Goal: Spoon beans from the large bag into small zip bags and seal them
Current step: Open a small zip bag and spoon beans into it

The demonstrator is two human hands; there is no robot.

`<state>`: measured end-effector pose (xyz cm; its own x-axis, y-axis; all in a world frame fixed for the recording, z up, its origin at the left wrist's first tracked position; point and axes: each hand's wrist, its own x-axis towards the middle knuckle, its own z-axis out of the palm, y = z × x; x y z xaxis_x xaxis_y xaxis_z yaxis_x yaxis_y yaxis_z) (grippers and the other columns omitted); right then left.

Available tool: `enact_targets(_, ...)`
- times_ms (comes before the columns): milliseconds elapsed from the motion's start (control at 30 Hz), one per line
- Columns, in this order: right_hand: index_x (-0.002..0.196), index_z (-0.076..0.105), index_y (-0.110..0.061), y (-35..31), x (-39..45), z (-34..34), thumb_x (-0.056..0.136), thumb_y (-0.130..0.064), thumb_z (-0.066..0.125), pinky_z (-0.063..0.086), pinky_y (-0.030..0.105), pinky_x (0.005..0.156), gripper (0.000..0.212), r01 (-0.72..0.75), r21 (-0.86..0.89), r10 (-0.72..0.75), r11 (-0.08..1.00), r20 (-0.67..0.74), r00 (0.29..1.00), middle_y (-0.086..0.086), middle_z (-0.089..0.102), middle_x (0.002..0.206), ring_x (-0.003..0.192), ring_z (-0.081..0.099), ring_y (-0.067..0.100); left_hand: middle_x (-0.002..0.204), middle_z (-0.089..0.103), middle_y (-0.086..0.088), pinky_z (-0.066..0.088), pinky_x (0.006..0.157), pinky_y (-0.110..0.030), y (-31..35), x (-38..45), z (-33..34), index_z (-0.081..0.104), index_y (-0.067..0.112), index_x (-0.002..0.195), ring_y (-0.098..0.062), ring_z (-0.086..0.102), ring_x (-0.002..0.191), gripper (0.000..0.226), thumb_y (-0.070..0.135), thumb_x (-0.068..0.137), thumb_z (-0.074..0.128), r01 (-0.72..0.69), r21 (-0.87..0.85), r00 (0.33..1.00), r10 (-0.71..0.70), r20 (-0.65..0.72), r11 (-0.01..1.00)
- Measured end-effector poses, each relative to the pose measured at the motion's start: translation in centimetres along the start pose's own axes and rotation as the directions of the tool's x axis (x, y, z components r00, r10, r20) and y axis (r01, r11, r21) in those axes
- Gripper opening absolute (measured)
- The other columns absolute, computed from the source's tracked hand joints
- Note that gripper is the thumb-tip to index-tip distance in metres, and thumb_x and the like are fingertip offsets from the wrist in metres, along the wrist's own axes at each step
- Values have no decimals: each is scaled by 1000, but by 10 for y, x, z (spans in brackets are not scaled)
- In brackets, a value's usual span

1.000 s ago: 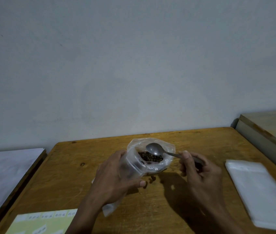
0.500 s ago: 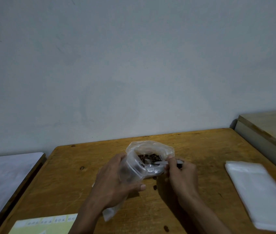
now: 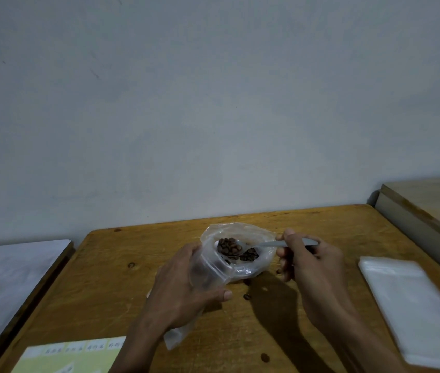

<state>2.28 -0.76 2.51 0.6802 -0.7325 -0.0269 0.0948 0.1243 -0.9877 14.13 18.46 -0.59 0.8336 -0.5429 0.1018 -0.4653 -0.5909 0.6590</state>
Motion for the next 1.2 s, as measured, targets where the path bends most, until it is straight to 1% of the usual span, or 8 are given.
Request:
enact_targets(133,87,71,-11,-10,-13,9,95,-31,60,50,28,49,24,167,-107,-153,980,121,981,3,68,63,52,60,10,158,35,9,42,103,-36,0,1,0,26,35,152,-18,38,139,114,67,58,83,11,-10,1000,-11,-4,1000)
enact_targets(233,83,73,-25,-11,-17,16,94,-37,59,52,22,48,21,486,-321,-428,813,238,872,-14,68,63,58,65,3,153,40,8,43,94,-27,1,2,0,29,36,148,-13,44,129,111,65,57,85,1,-41,1000,-2,-24,999)
enact_targets(333,93,74,-21,-6,-13,17,96,-31,59,48,13,48,18,613,-363,-597,701,170,784,-18,68,72,67,67,1,147,47,11,43,86,-22,1,3,-4,34,35,145,-6,46,120,111,69,52,85,-11,-94,1000,8,-28,996)
enact_targets(567,92,68,-29,23,10,20,98,-27,60,46,7,50,10,419,-513,-434,749,99,896,-23,62,73,71,64,-13,144,47,11,45,85,-24,9,-4,-15,33,33,143,-7,46,117,112,71,49,81,-9,-146,997,-1,-74,989)
enact_targets(733,99,72,-31,44,23,19,89,-46,67,54,35,79,19,208,-719,-247,663,52,968,-7,70,104,100,63,15,133,49,14,42,62,-9,18,-9,-22,35,31,141,-2,51,105,110,63,49,86,10,-227,993,-37,-114,974)
enact_targets(867,103,72,-31,27,6,21,86,-61,60,33,39,93,37,381,-757,-430,531,146,891,-6,63,112,109,46,13,124,50,17,48,55,-5,24,-15,-26,35,34,132,2,54,98,104,61,45,86,4,-319,987,-55,-152,948)
enact_targets(1033,85,78,-35,-8,-26,43,81,-63,63,52,37,83,32,550,-474,-334,688,467,819,-16,69,95,95,60,2,124,53,9,56,67,-17,30,-24,-26,32,35,127,-7,59,105,100,65,49,85,-42,-304,969,-35,-244,952)
enact_targets(1200,89,79,-22,-10,-27,54,91,-46,60,56,44,73,31,652,-545,-499,527,422,757,-6,70,91,86,63,13,123,51,9,54,66,-10,30,-38,-36,39,27,128,-10,58,107,99,56,46,86,-77,-429,964,-42,-262,900)
